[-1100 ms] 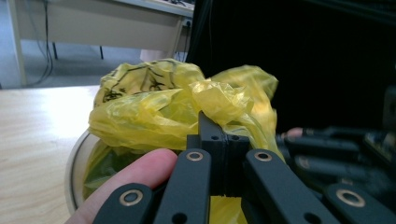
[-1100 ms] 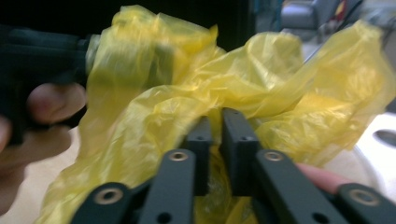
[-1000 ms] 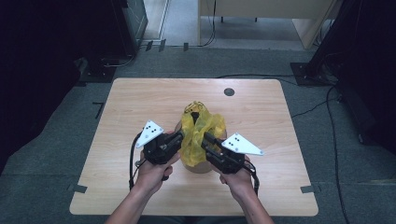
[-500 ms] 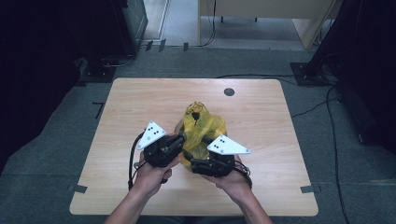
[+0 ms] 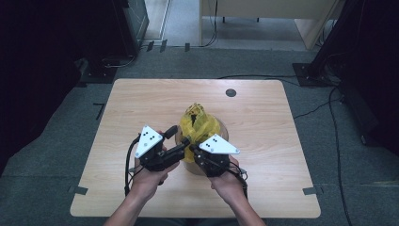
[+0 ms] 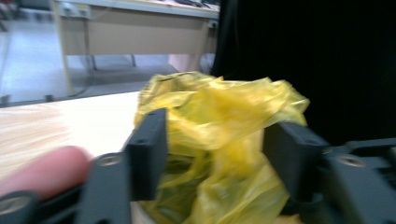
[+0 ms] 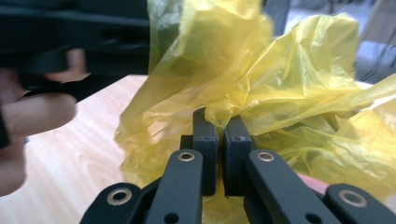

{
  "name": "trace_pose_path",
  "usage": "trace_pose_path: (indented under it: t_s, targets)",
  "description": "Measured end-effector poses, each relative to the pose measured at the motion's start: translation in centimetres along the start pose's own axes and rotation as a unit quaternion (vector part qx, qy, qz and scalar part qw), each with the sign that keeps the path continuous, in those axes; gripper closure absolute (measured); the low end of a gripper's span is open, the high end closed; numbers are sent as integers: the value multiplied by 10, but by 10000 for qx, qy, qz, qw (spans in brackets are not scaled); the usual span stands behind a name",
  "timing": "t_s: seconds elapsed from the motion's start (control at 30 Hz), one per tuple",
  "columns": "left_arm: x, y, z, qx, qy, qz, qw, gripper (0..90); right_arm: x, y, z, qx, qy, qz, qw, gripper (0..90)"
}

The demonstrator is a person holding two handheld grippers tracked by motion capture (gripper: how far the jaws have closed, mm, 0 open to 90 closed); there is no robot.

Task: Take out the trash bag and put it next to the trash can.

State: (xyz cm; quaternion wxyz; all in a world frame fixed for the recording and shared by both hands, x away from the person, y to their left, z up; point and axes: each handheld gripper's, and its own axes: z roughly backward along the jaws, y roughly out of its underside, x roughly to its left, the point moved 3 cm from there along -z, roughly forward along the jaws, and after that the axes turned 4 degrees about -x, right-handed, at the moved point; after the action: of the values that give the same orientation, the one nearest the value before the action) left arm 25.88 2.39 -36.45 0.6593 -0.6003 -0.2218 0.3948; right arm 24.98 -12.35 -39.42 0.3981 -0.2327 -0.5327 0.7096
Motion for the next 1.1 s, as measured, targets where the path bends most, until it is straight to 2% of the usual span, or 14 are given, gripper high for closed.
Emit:
trace_pose_path:
  t_s: [0.07,0.2,0.3,0.5,0.63,0.73,0.77,0.8,0.93,0.97,1.0,1.07,1.1]
  targets:
    - [3,2,4,-74,-255,-187,9995,316,-2,-1,2,-145,156,7,9998,875]
    - [11,7,13,-106,-333,-308,9989,219,-9,-5,7,-427,350,-132,9984,877]
    - [20,12,18,-75,-440,-272,9986,190,-11,-8,11,-609,394,-147,9973,877]
    - [44,28,26,4,-714,-83,9974,184,-12,-14,15,-789,485,-99,9957,877]
    - [57,39,31,90,-784,-8,9969,175,-13,-17,16,-885,501,-125,9947,877]
    - [69,47,36,176,-918,55,9956,175,-13,-21,18,-973,530,-107,9938,878]
    - [69,47,36,176,-918,55,9956,175,-13,-22,19,-1007,532,-92,9935,878]
    - [77,53,40,261,-1013,54,9945,175,-13,-24,20,-1053,539,-68,9930,878]
    - [94,71,48,455,-1291,-47,9906,175,-15,-30,24,-1189,555,-85,9913,878]
    - [94,71,48,455,-1291,-47,9906,175,-15,-31,25,-1213,557,-82,9910,878]
    - [103,81,50,560,-1464,-66,9876,175,-16,-32,26,-1236,564,-95,9907,878]
    - [114,92,53,688,-1751,-209,9819,174,-16,-35,28,-1291,568,-113,9899,878]
    - [120,98,54,775,-1840,-182,9797,175,-17,-36,29,-1307,559,-121,9898,878]
